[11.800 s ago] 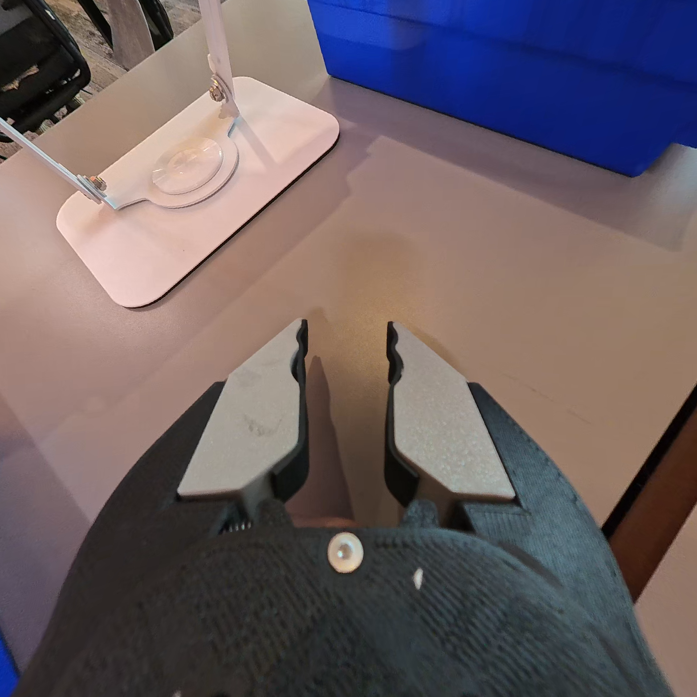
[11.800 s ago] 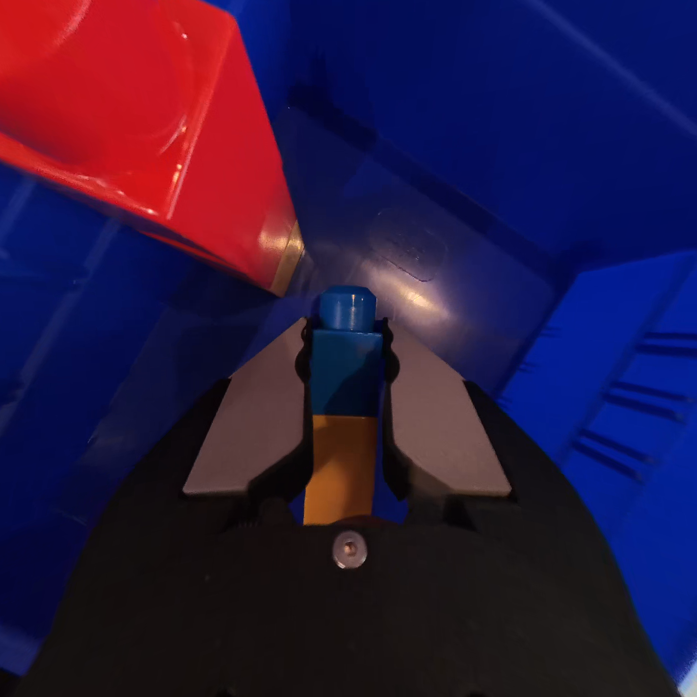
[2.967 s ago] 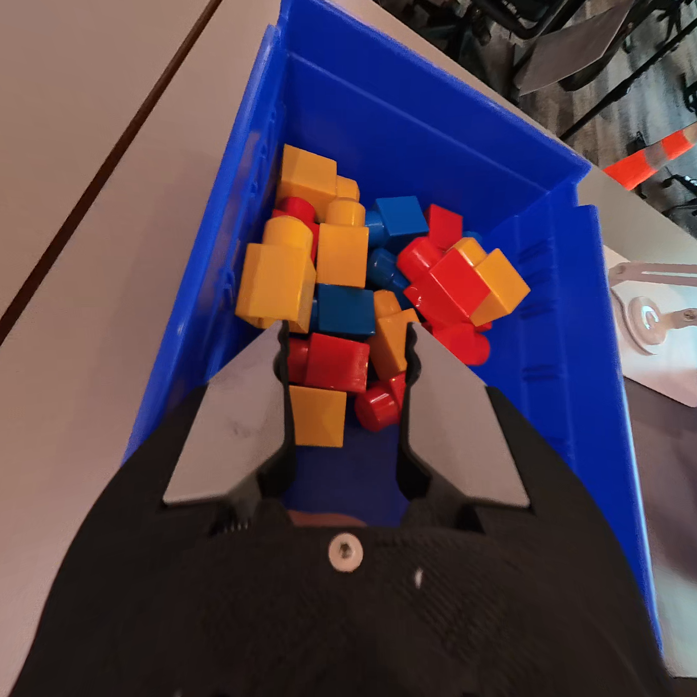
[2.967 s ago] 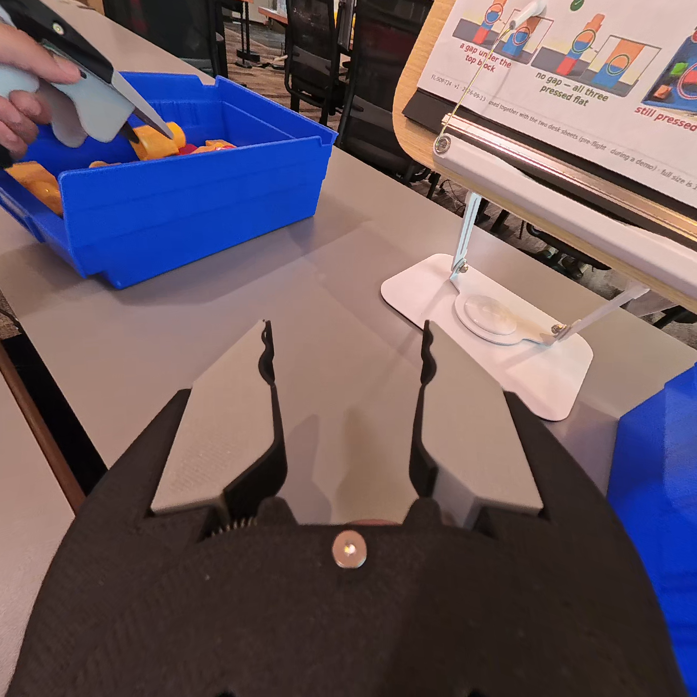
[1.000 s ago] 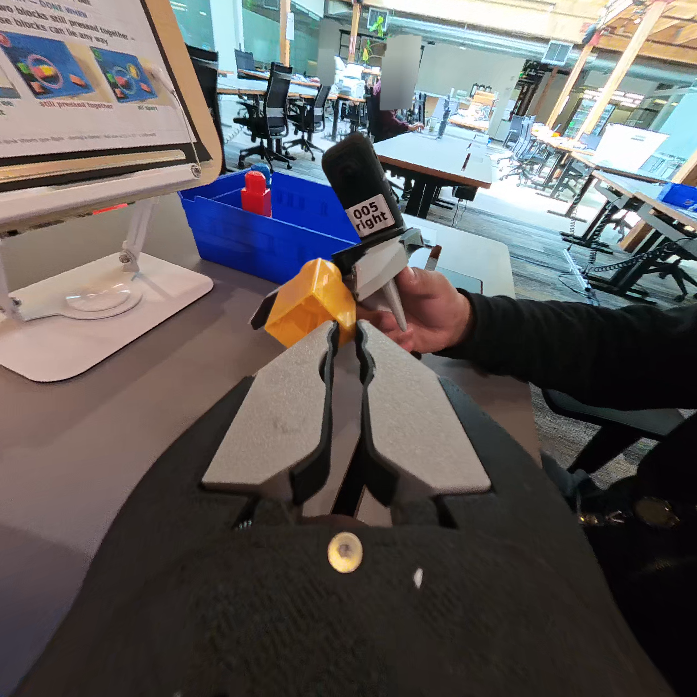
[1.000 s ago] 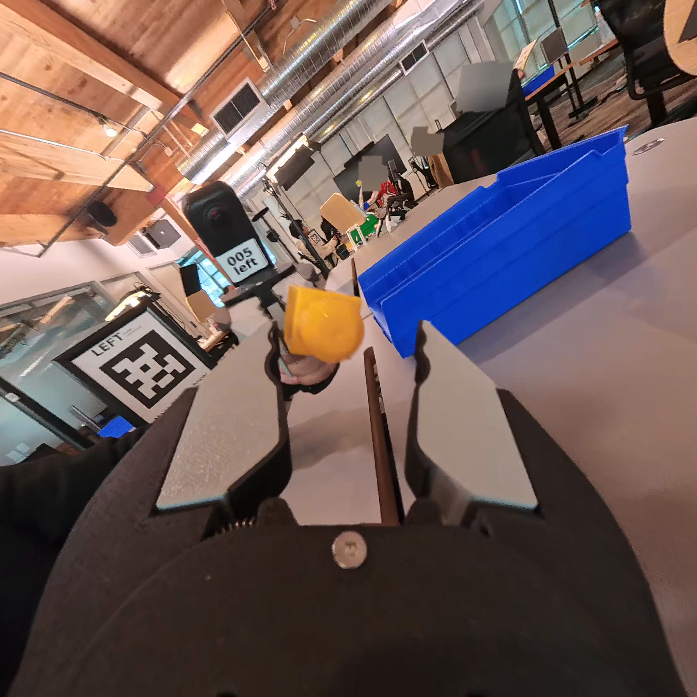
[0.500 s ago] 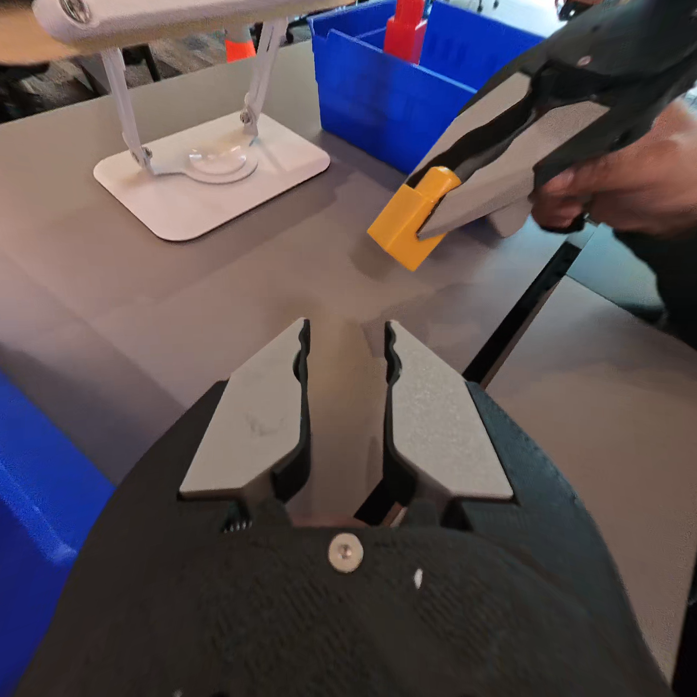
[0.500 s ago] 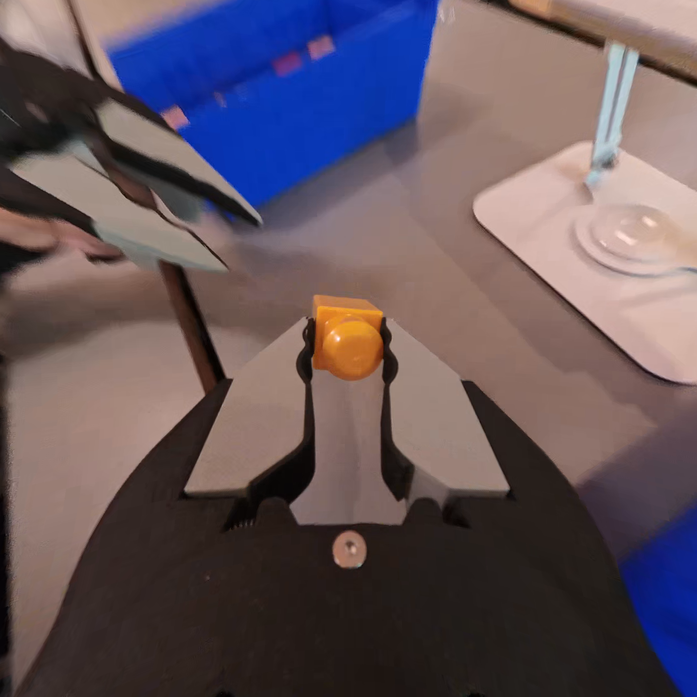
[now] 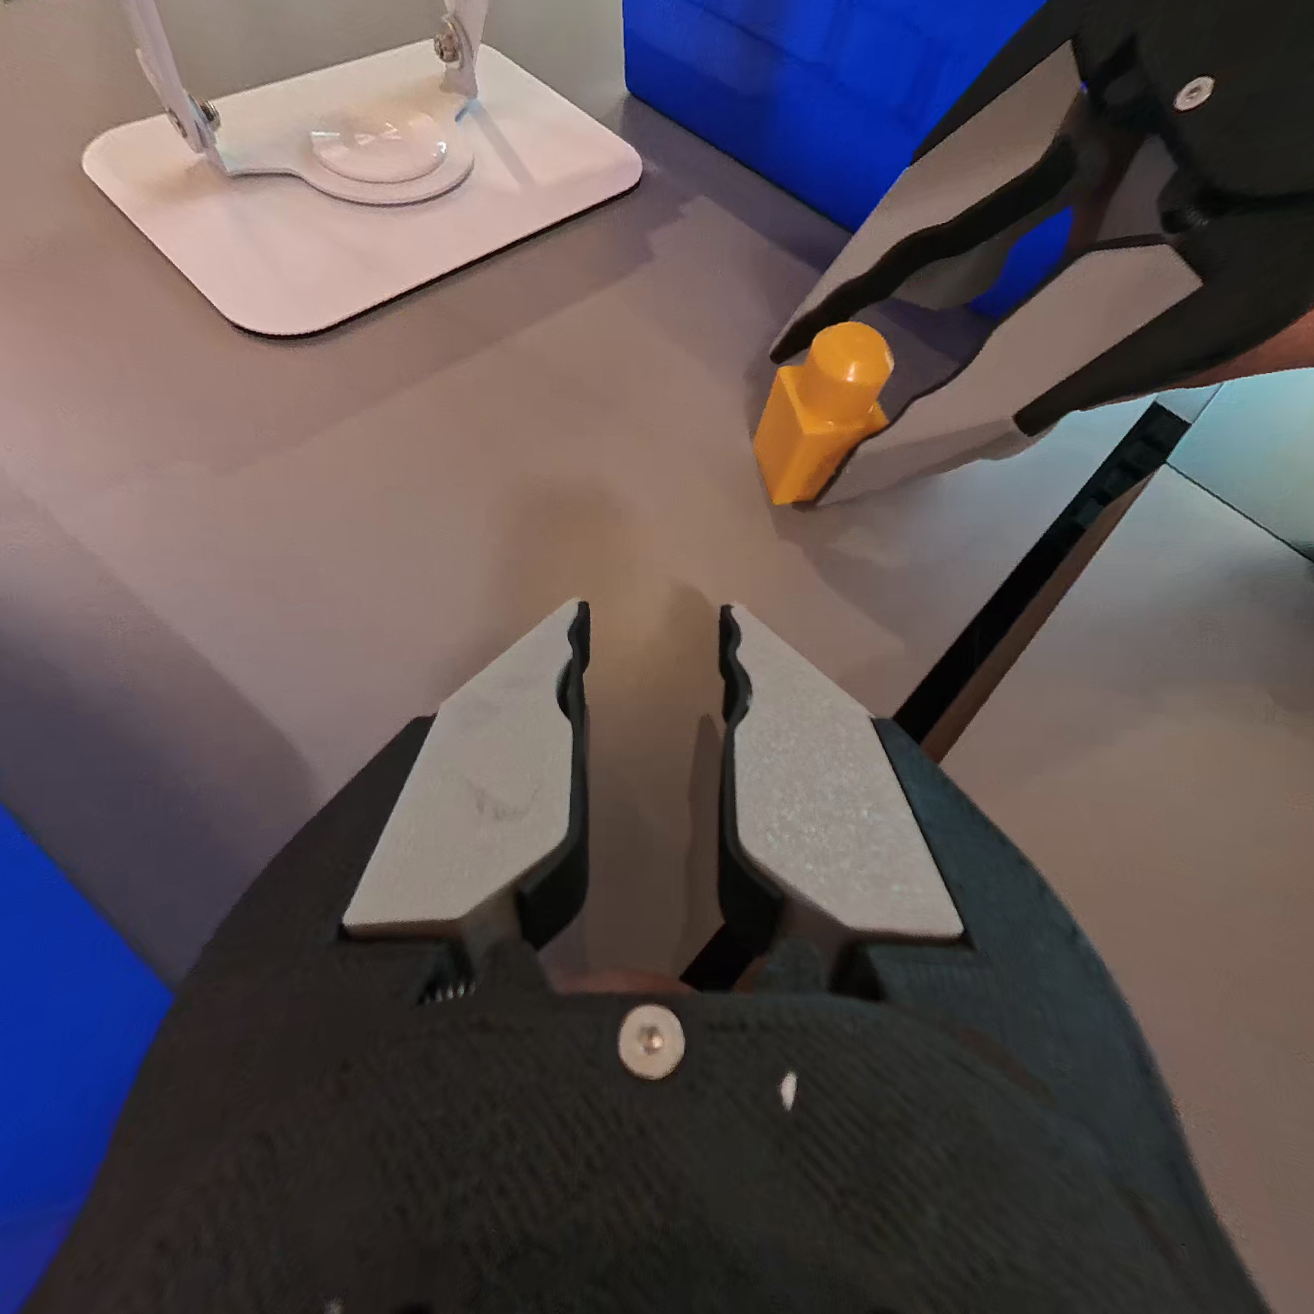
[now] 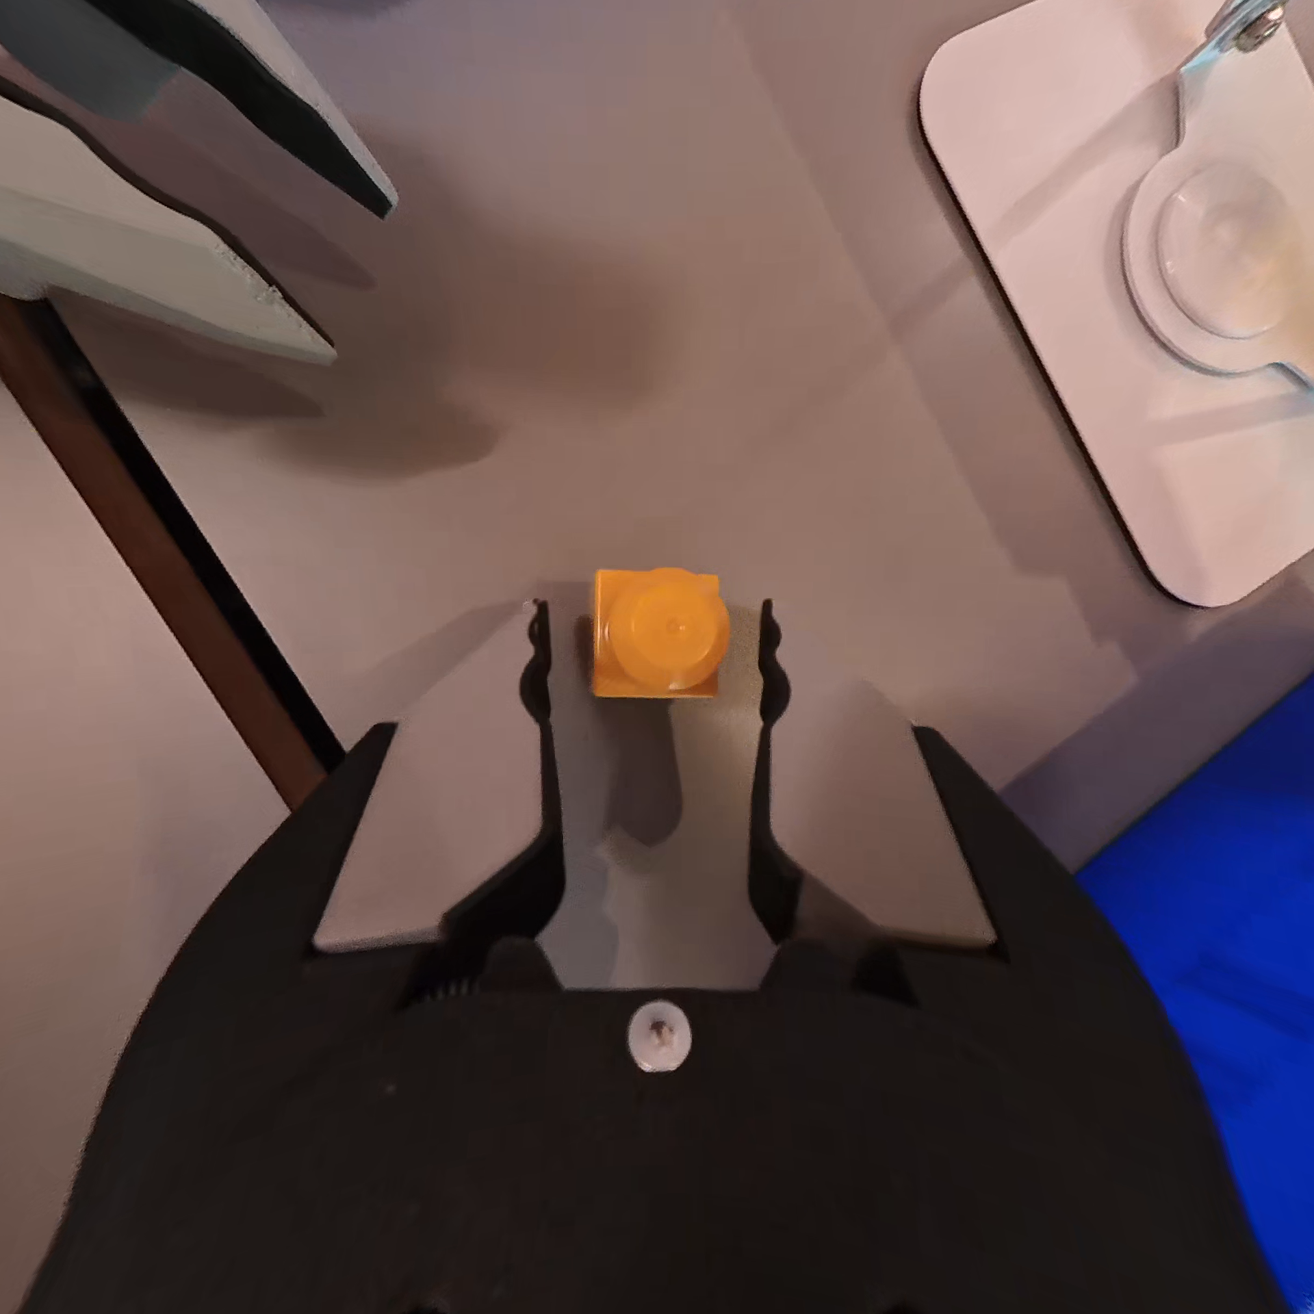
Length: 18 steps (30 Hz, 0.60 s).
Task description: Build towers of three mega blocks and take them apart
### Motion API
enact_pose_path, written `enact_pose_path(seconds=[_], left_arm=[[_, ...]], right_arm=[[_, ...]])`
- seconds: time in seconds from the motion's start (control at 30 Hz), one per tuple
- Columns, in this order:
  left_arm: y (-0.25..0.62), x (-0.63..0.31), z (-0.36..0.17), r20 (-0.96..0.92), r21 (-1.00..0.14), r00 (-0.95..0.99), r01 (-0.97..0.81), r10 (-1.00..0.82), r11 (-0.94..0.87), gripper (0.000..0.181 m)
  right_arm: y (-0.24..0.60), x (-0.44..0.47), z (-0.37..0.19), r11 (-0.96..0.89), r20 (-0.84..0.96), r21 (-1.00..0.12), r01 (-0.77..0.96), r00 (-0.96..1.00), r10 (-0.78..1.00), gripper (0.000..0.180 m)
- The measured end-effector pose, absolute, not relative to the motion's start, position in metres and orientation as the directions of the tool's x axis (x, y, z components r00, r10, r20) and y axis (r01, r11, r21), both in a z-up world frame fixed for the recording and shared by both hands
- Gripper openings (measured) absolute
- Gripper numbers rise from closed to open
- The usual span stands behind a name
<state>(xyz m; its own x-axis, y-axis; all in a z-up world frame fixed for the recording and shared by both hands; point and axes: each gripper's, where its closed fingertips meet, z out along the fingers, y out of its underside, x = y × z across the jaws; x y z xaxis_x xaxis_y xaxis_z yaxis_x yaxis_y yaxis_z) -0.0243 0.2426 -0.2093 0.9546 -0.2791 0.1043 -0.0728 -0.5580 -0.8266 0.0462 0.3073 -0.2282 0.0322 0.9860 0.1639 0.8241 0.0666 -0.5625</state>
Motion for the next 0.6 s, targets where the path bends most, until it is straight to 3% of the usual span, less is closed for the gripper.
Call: enact_pose_path(seconds=[0.13, 0.27, 0.43, 0.6], left_arm=[[0.237, -0.033, -0.198, 0.097, -0.841, 0.964, -0.054, -0.248, -0.538, 0.034], [0.225, -0.056, -0.15, 0.093, -0.889, 0.978, -0.003, -0.188, -0.458, 0.036], [0.204, -0.141, -0.095, 0.085, -0.92, 0.994, 0.105, 0.07, -0.378, 0.036], [0.186, -0.229, -0.123, 0.113, -0.835, 0.947, 0.255, 0.3, -0.489, 0.043]], right_arm=[[0.307, 0.04, -0.214, 0.062, 0.16, -0.627, 0.776, 0.05, 0.986, 0.055], [0.307, 0.033, -0.179, 0.051, 0.144, -0.754, 0.655, 0.089, 0.986, 0.053], [0.318, 0.032, -0.146, 0.078, 0.196, -0.846, 0.528, 0.171, 0.966, 0.045], [0.322, 0.034, -0.128, 0.095, 0.212, -0.888, 0.45, 0.217, 0.953, 0.042]])
